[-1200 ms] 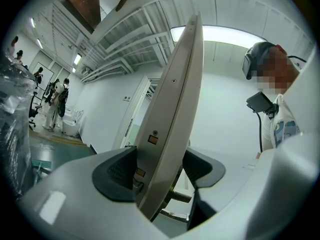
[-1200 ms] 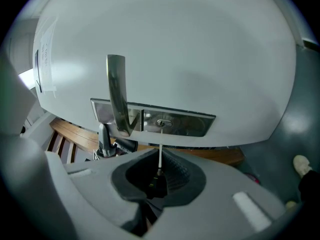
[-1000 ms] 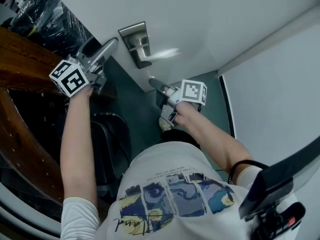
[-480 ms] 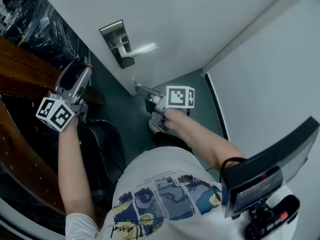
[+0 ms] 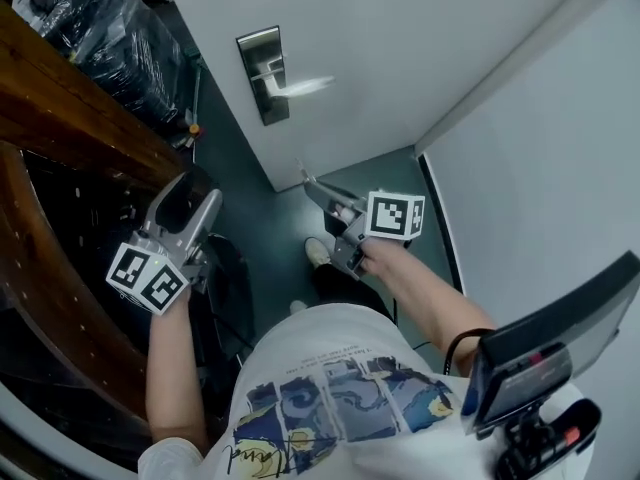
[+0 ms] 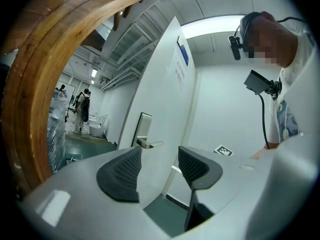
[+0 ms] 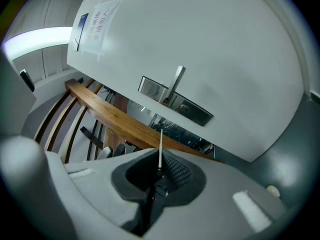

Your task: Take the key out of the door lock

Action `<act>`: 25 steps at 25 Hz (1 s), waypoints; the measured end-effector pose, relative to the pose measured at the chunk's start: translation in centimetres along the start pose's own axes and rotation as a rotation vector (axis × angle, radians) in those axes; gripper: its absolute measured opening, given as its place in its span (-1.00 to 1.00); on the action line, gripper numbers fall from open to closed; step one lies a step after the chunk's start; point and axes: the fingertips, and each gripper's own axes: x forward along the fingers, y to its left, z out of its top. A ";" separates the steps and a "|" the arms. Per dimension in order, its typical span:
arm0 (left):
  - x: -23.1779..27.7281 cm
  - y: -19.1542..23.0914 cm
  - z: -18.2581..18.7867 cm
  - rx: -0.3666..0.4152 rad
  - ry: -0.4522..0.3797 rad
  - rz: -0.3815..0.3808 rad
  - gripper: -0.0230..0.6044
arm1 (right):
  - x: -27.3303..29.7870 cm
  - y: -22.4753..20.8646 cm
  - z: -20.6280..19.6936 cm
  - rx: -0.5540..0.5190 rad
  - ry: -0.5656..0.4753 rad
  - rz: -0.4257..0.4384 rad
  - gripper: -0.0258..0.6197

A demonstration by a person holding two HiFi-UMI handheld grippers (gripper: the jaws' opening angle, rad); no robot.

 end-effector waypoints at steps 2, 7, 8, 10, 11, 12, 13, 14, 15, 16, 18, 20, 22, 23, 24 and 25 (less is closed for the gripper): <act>-1.2 -1.4 -0.7 -0.003 0.013 0.000 -0.17 | -0.8 0.8 -0.3 -0.041 -0.003 0.000 -0.84; -5.0 -4.6 -1.8 -0.034 0.018 -0.027 -0.18 | -3.1 4.2 -2.1 -0.171 -0.008 -0.010 -0.84; -5.4 -5.0 -2.1 -0.032 0.022 -0.028 -0.18 | -3.3 4.8 -2.5 -0.192 -0.004 -0.007 -0.84; -5.7 -5.9 -2.7 -0.026 0.037 -0.032 -0.18 | -3.7 5.6 -2.9 -0.232 0.009 -0.001 -0.84; -5.7 -6.3 -3.0 -0.023 0.047 -0.038 -0.18 | -3.9 5.8 -3.1 -0.250 0.014 0.000 -0.84; -5.7 -6.8 -3.4 -0.021 0.058 -0.048 -0.18 | -4.0 6.0 -3.3 -0.265 0.018 0.001 -0.84; -5.7 -7.3 -3.7 -0.019 0.068 -0.059 -0.18 | -4.2 6.2 -3.5 -0.278 0.021 0.003 -0.84; -5.6 -7.8 -4.1 -0.017 0.075 -0.069 -0.18 | -4.4 6.3 -3.7 -0.290 0.023 0.005 -0.84; -5.6 -8.2 -4.3 -0.018 0.080 -0.078 -0.18 | -4.6 6.5 -3.9 -0.301 0.026 0.007 -0.84; -5.8 -8.6 -4.5 -0.022 0.081 -0.085 -0.18 | -4.8 6.8 -4.2 -0.311 0.028 0.008 -0.84; -6.5 -9.8 -4.6 -0.035 0.076 -0.101 -0.18 | -5.7 7.8 -5.1 -0.338 0.035 0.006 -0.84; -7.2 -11.0 -4.7 -0.042 0.070 -0.120 -0.18 | -6.6 8.7 -5.9 -0.365 0.040 -0.001 -0.84; -7.6 -11.7 -4.9 -0.044 0.069 -0.135 -0.18 | -7.0 9.1 -6.5 -0.384 0.044 -0.005 -0.84; -7.7 -12.0 -5.1 -0.046 0.071 -0.139 -0.18 | -7.2 9.1 -6.7 -0.394 0.046 -0.007 -0.84; -7.9 -12.2 -5.3 -0.048 0.073 -0.141 -0.18 | -7.3 9.2 -7.0 -0.404 0.048 -0.009 -0.84; -8.0 -12.3 -5.5 -0.049 0.075 -0.141 -0.18 | -7.5 9.4 -7.2 -0.413 0.049 -0.010 -0.84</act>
